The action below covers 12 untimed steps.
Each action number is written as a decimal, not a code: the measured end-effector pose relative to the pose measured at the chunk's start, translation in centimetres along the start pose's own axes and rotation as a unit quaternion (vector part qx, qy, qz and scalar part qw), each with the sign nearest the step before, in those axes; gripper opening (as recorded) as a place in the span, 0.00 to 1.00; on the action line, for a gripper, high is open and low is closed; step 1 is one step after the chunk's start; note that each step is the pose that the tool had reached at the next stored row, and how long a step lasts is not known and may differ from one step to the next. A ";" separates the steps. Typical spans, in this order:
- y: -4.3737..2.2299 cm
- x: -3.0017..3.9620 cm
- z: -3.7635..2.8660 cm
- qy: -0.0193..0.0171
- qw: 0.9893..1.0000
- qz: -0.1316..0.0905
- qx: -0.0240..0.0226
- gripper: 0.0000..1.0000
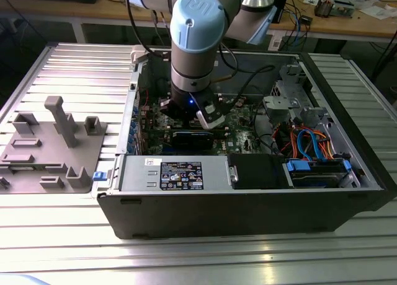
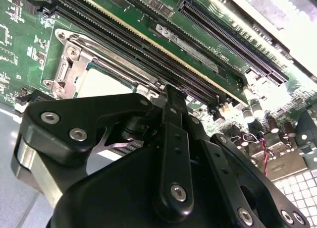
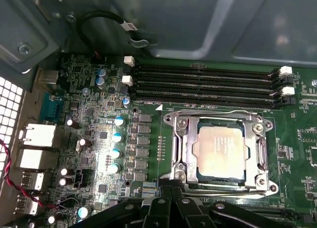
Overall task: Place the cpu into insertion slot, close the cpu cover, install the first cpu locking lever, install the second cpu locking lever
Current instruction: 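Install the second cpu locking lever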
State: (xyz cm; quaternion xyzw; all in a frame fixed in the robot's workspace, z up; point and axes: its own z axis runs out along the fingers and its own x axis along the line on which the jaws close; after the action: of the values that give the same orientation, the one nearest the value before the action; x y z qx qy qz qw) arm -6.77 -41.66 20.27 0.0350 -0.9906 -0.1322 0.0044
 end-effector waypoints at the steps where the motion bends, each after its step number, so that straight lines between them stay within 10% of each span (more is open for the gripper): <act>1: -0.01 0.00 0.05 0.000 1.000 0.000 -0.001 0.11; 12: 0.11 0.29 0.53 -0.001 1.000 0.000 -0.015 0.11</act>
State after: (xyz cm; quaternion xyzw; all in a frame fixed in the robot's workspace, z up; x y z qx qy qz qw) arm -7.07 -41.44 19.79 0.0349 -0.9885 -0.1468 0.0038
